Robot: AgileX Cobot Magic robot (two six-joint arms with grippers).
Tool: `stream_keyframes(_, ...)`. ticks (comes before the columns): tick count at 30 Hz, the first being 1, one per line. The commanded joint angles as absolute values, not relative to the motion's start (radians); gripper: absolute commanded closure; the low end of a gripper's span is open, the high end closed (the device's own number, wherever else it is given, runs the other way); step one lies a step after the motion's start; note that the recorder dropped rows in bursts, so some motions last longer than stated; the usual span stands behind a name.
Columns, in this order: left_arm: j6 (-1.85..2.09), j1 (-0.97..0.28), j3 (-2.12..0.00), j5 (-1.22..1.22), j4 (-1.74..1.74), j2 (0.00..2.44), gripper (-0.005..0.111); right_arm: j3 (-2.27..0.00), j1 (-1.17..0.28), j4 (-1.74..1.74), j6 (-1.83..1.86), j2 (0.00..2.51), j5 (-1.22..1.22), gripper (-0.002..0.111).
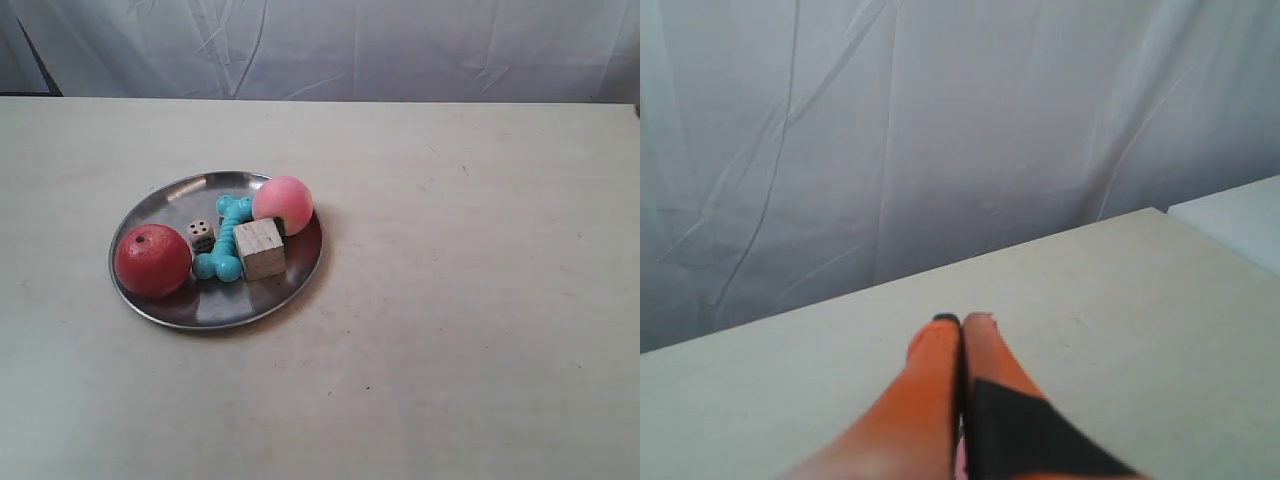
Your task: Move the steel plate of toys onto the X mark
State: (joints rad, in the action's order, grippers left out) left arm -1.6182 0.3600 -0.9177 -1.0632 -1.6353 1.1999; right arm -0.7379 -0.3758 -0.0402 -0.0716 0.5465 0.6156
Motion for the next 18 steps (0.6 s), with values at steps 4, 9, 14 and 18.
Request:
stream_keyframes(4,-1.615,0.366,-0.91,-1.113,-1.6,1.2,0.107,-0.732,-0.379,-0.037,-0.072,0.406,0.64,0.108)
stream_keyframes(9,-1.615,0.357,-0.91,-1.204,-1.591,1.2,0.107,-0.732,-0.353,-0.042,-0.072,0.351,0.642,0.108)
stream_keyframes(14,-1.615,0.299,-0.91,-1.221,-1.586,1.188,0.107,-0.688,-0.178,-0.104,-0.072,0.255,0.585,0.108)
stream_keyframes(18,-1.643,0.251,-0.91,-1.221,-1.586,1.183,0.107,-0.553,-0.033,-0.117,-0.072,0.127,0.466,0.108)
